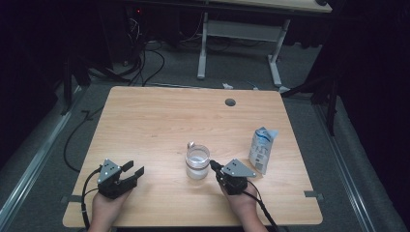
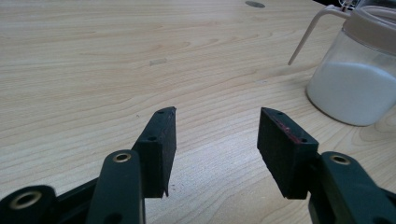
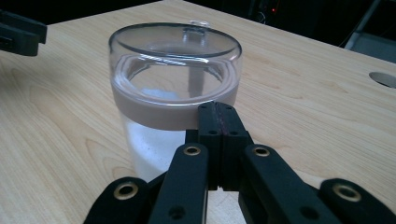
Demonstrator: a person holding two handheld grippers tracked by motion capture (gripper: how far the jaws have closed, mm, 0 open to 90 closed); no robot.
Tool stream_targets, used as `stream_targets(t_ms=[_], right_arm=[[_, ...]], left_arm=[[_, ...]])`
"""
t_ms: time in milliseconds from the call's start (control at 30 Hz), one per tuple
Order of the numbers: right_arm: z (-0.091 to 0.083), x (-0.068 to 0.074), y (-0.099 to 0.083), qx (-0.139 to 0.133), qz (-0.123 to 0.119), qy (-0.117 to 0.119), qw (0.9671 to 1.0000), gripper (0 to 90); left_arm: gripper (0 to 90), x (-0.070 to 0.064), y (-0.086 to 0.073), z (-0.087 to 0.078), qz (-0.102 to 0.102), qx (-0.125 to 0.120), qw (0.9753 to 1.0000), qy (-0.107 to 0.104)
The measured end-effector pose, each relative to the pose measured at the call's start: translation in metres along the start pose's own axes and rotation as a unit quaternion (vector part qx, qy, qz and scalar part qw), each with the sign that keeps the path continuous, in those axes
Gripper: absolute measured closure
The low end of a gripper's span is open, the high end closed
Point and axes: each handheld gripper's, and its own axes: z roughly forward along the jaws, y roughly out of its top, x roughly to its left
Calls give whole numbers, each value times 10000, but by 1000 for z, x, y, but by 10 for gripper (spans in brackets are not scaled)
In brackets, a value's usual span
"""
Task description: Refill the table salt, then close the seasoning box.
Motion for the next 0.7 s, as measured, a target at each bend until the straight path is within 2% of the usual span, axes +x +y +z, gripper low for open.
stream_targets(t_ms=[433,700], right_arm=[[-4,14,2,-94,-121,134,9998,900],[4,0,0,24,-1,-50,10000,900]], left_arm=[[477,-2,1,2,6,0,10000,-50],[477,-2,0,-2,-8,-20,10000,-30]])
